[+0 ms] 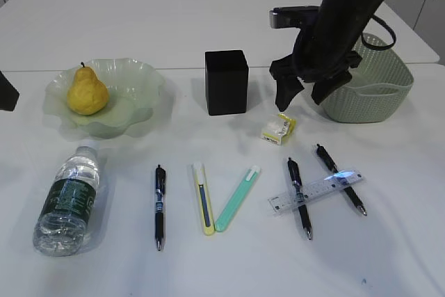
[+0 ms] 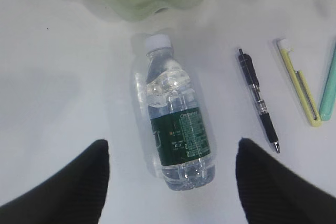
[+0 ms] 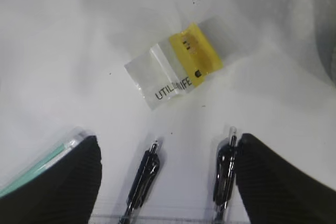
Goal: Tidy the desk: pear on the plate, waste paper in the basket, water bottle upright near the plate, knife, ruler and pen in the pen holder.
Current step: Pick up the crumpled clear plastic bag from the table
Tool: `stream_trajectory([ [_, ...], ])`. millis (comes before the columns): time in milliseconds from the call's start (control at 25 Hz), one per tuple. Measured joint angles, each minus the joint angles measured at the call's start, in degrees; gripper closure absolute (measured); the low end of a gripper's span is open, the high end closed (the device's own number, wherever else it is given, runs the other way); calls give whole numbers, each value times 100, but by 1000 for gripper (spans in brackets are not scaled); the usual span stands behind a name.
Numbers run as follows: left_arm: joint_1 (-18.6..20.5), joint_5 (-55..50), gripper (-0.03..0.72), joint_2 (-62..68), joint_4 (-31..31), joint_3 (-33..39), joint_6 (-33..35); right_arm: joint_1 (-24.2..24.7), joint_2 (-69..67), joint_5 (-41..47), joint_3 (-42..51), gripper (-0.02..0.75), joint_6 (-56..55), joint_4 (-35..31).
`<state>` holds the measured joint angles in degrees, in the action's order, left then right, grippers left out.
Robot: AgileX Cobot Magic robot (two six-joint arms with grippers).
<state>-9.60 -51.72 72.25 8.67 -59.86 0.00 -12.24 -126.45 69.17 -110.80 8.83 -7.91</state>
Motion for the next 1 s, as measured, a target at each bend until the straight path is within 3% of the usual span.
stream_trajectory([
  [1000,0,0,159,0,0,0,-30,0,-1180,-168,-841,151,16,0],
])
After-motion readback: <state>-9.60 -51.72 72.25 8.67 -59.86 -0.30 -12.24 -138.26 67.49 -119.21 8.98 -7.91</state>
